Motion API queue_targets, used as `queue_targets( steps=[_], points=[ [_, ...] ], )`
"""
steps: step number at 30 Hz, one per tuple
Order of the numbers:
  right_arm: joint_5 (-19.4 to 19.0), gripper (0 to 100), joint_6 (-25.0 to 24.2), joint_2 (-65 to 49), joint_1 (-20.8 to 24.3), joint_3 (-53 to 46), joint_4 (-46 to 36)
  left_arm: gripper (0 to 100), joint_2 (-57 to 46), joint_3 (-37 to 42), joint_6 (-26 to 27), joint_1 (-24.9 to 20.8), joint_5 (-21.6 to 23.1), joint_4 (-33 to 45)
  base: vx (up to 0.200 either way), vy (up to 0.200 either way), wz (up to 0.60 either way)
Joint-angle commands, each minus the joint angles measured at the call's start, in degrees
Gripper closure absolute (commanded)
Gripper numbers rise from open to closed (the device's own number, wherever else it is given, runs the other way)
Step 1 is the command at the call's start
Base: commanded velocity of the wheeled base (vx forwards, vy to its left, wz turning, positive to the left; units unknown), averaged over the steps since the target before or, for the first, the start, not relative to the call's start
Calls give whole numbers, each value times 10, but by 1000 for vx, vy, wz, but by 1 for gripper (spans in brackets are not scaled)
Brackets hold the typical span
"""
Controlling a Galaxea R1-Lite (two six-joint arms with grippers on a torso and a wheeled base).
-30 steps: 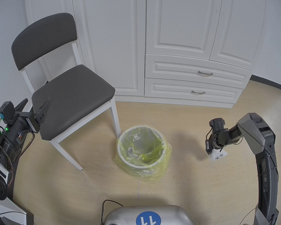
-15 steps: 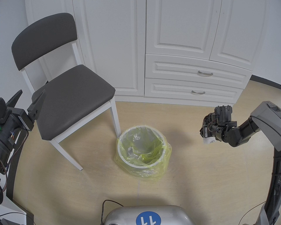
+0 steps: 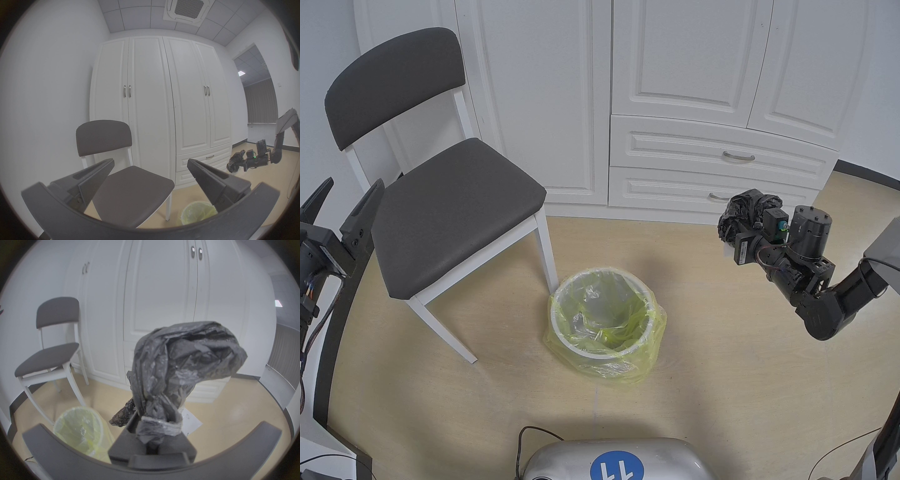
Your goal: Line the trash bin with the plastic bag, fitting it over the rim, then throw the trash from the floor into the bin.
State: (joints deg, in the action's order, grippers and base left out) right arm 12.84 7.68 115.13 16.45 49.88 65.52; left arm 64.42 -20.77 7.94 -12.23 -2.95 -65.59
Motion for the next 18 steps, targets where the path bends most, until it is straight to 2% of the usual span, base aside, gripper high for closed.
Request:
queue_targets(
  steps=[1, 5, 13, 18],
  points=[
    [-3, 100, 19, -47, 30, -61, 66, 0, -16, -2, 4, 2, 0, 0, 0, 0, 0],
    [-3, 100, 23, -77, 53, -91, 123, 0, -22, -5, 37, 6, -2, 1, 0, 0, 0],
    [-4, 100, 23, -85, 97, -116, 245, 0, -38, -4, 96, 12, -42, 3, 0, 0, 0],
    [-3, 100, 14, -76, 135, -112, 245, 0, -38, -1, 139, 44, -47, 0, 0, 0, 0]
  ],
)
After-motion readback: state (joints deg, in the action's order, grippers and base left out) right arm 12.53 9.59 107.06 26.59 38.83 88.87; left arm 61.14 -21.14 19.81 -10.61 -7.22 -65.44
